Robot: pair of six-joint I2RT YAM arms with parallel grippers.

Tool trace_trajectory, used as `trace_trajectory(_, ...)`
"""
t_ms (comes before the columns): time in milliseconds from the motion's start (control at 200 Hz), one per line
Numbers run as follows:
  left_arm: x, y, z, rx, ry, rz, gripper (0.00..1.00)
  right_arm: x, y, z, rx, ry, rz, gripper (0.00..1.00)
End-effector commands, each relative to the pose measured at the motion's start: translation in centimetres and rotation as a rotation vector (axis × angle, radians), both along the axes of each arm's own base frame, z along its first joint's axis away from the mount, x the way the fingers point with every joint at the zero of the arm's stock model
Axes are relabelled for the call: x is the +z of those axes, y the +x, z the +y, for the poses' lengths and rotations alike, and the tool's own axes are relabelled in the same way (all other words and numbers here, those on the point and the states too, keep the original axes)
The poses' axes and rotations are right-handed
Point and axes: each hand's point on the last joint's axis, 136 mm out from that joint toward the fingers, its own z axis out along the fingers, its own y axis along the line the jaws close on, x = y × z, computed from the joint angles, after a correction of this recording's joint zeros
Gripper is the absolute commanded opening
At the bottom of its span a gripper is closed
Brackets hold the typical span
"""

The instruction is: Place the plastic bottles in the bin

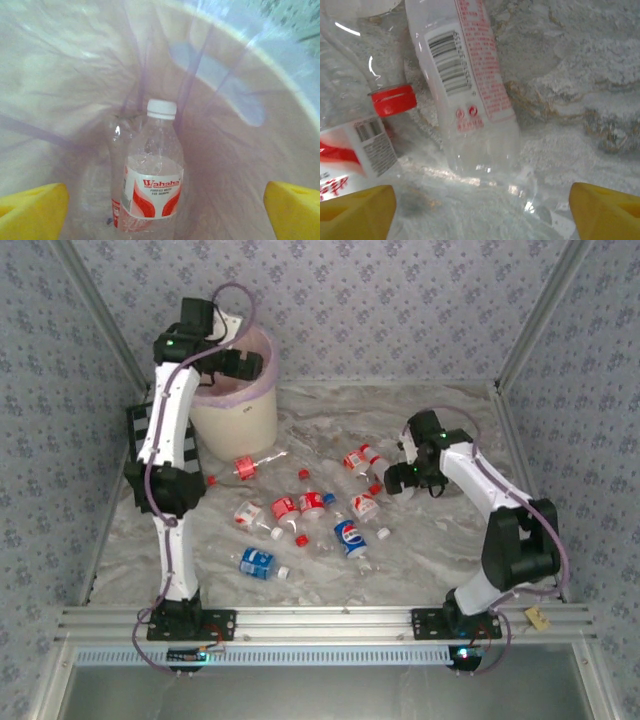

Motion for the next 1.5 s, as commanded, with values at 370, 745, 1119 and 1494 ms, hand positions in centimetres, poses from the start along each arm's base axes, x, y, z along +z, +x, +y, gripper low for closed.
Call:
trace_trajectory(370,9.8,-11.0,0.5,0.06,-0.097,-0.165,1.0,-4.7,2.5,0.9,0.049,0.002,0.096,0.85)
trace_trajectory(745,6.3,-23.9,1.3,0.132,-0.451,-0.197,1.0,-7.1,2.5,0.8,0.05,0.049,0.144,0.64)
trace_trajectory(1119,2.5,-26.5,-1.2,0.131,-0.685,-0.15,1.0,-4.5,2.7,-1.0,-0.006,0.029,0.107,0.48)
trace_trajectory(1494,1.3,-24.0,-5.5,0.098,-0.585,-0.172,1.0,3.1,1.6,-2.3,-0.111,0.035,-0.078,0.44)
